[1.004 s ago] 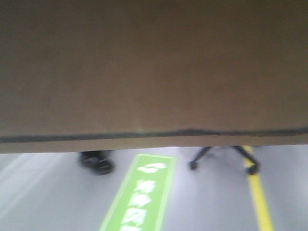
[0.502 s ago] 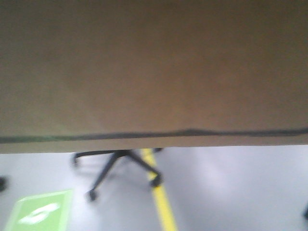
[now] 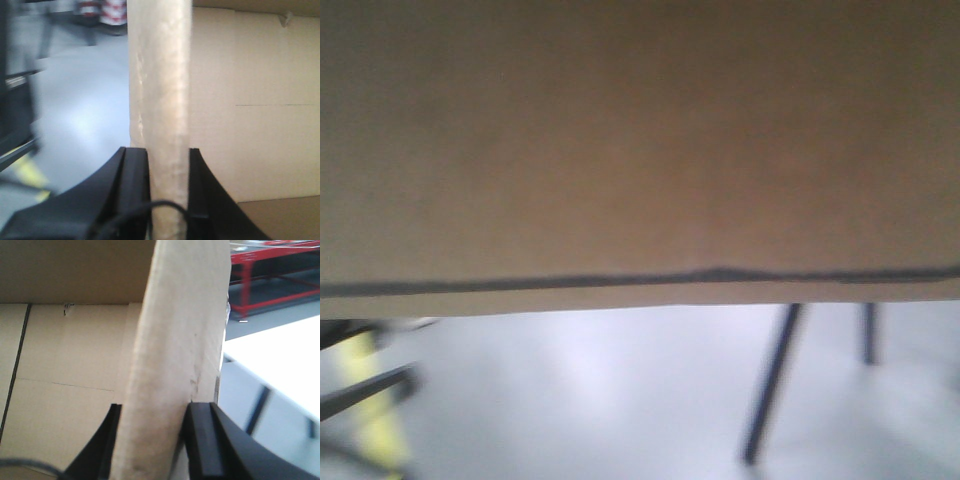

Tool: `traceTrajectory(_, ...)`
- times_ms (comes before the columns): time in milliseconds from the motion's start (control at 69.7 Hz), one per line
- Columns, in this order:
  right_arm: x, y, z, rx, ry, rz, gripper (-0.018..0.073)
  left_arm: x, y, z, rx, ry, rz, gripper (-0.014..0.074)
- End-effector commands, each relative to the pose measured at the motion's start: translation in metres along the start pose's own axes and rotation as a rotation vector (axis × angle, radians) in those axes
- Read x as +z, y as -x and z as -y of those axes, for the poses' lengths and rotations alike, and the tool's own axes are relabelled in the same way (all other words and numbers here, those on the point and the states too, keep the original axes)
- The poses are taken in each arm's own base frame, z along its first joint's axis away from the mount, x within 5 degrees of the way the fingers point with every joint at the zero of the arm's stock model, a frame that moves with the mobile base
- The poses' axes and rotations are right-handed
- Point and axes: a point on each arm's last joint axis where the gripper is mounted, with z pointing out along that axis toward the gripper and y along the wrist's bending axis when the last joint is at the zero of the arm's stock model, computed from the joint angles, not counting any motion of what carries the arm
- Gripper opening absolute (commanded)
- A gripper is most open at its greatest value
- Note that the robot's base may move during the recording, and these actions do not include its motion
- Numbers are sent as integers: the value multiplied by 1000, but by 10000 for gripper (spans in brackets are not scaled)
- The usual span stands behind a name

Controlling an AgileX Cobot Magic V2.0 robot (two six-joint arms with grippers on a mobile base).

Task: Grab box from left shelf to table start
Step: 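Carry the box with both grippers while driving toward the table, then hold the box with both grippers as the base reaches the table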

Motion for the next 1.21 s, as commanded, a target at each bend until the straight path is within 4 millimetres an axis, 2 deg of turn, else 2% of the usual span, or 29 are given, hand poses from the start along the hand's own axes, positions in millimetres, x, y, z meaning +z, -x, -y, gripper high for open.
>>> traceTrajectory(0, -1, 21, -2, 17, 8, 152, 59, -7, 23, 9, -47, -100, 191, -93)
traceTrajectory(1191, -1, 21, -2, 17, 8, 152, 59, -7, 23, 9, -47, -97, 191, -93)
